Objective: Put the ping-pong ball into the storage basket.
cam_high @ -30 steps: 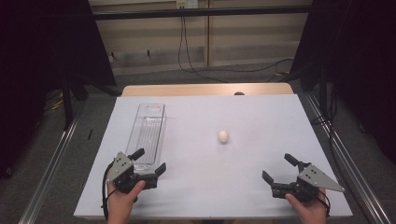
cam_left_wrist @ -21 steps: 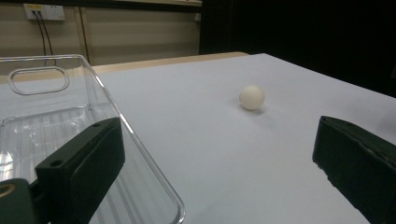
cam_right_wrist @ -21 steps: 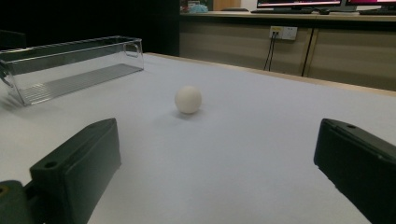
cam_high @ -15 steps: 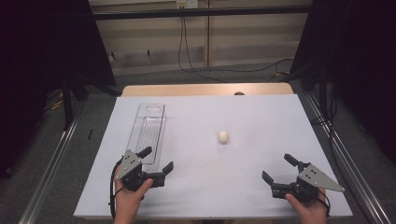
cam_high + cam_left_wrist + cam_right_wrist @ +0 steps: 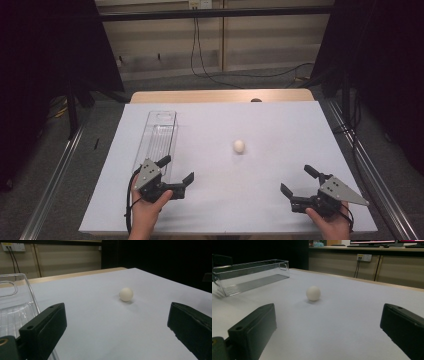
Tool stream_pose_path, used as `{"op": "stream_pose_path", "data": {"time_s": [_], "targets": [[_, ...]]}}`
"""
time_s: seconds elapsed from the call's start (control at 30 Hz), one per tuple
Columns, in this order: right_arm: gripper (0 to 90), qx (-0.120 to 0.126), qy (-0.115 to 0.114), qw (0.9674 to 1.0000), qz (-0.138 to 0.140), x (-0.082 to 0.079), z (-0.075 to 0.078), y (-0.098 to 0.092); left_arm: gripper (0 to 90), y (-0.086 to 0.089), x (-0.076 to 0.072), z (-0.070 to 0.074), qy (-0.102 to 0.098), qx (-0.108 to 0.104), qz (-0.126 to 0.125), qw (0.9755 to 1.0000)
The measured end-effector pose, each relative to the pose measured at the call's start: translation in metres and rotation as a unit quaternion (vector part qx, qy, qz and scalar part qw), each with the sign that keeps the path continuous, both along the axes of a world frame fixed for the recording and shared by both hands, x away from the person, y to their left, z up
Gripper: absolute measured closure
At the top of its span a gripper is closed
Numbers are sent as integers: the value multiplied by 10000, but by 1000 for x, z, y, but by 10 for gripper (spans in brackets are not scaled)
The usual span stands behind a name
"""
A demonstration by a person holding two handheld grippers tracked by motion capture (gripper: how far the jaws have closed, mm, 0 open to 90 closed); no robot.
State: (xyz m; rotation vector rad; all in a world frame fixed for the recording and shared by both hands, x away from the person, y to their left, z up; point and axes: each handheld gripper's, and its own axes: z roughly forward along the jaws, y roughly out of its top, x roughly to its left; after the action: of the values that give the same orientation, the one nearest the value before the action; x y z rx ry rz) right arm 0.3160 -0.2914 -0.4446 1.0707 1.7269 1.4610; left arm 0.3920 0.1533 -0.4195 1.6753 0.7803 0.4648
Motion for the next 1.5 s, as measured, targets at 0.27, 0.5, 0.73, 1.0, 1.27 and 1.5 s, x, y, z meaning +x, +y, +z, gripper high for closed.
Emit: {"op": "stream_pose_path", "data": {"time_s": [0.27, 0.5, 0.73, 1.0, 1.27, 1.5], "targets": [[1, 4, 0, 10000, 18, 0, 0, 0, 25, -9, 3, 0, 3, 6, -43, 10000], [2, -14, 2, 10000, 53, 0, 0, 0, 24, -17, 4, -1, 10, 28, -106, 9999], [3, -17, -16, 10000, 71, 0, 0, 0, 24, -24, 6, -1, 23, -29, -122, 9999], [4, -20, -24, 10000, 68, 0, 0, 0, 25, -33, 8, -3, 52, 14, -167, 9998], [4, -22, -29, 10000, 73, 0, 0, 0, 25, -42, 12, -4, 52, 56, -186, 9998], [4, -19, -29, 10000, 74, 0, 1, 0, 24, -49, 14, -5, 65, 87, -236, 9997]]}}
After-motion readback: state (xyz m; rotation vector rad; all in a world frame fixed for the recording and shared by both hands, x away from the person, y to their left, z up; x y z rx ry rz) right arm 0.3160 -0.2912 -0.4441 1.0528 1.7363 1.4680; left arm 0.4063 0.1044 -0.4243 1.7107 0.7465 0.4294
